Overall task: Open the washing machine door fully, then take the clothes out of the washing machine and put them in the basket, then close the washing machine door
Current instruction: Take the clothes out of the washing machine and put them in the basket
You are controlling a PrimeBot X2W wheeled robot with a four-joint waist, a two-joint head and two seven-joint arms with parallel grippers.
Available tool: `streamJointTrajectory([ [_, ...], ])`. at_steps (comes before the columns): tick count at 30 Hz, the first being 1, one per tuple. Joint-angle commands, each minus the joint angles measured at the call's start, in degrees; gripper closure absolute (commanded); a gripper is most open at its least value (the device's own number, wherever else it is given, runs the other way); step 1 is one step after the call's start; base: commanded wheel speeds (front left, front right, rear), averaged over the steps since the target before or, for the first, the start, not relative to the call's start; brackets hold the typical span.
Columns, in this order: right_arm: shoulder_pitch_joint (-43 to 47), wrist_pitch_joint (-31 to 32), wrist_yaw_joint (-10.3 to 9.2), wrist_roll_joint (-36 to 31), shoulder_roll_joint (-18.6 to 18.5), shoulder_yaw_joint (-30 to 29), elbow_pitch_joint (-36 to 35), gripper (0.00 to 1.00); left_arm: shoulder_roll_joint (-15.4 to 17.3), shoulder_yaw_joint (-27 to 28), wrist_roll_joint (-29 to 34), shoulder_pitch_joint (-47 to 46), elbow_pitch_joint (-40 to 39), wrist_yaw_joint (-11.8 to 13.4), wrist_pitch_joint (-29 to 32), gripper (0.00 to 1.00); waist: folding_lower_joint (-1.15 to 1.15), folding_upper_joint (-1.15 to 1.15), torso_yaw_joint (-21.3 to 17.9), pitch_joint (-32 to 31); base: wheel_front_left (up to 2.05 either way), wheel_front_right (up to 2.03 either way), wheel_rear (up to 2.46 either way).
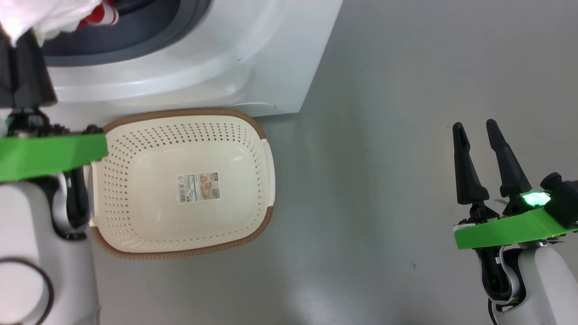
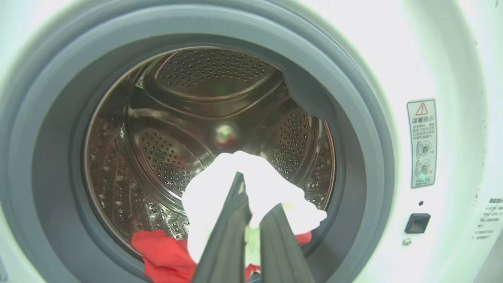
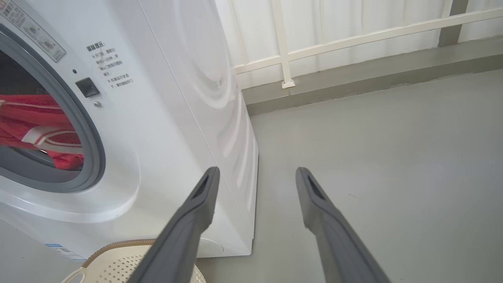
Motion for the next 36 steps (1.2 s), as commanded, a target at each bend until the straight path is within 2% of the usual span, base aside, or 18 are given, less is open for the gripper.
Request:
streamJointTrajectory([
  [1,1.27,-0.36,0.37,-0.5,-0.68,0.9,-1.36,0.0,1.21,1.78,0.52,2.12,-3.59,-0.6,-0.28,1.0,0.0,0.0,0.22,-0.24,0.0,0.0,0.0],
  [7,1.31,-0.36,0.37,-0.48,-0.86,0.94,-1.49,0.0,0.64,3.08,0.01,7.45,-12.84,-0.48,-0.28,1.0,0.0,0.0,0.72,-0.25,0.0,0.0,0.0],
  [19,0.64,-0.36,0.37,-0.42,-1.03,0.89,-1.63,0.0,0.59,1.81,-2.32,13.74,-27.32,3.62,-0.28,1.0,0.0,0.0,1.22,0.79,0.0,0.0,0.0],
  [28,-0.17,-0.36,0.37,-0.32,-0.74,1.37,-1.82,0.0,0.58,-2.97,-2.13,16.72,-19.08,4.23,-0.28,1.0,0.0,0.0,0.77,2.22,0.0,0.0,0.0],
  [31,-0.54,-0.36,0.37,-0.2,-0.56,1.36,-1.98,0.0,0.58,-3.79,-2.3,16.38,-14.58,4.27,-0.28,0.96,0.0,0.0,0.44,3.18,0.0,0.0,0.0],
  [36,-1.2,-0.36,0.37,-0.05,-0.15,1.38,-2.37,0.0,0.58,-4.3,-1.49,14.31,-5.29,3.47,-0.28,0.96,0.0,0.0,-0.2,5.19,0.0,0.0,0.0],
])
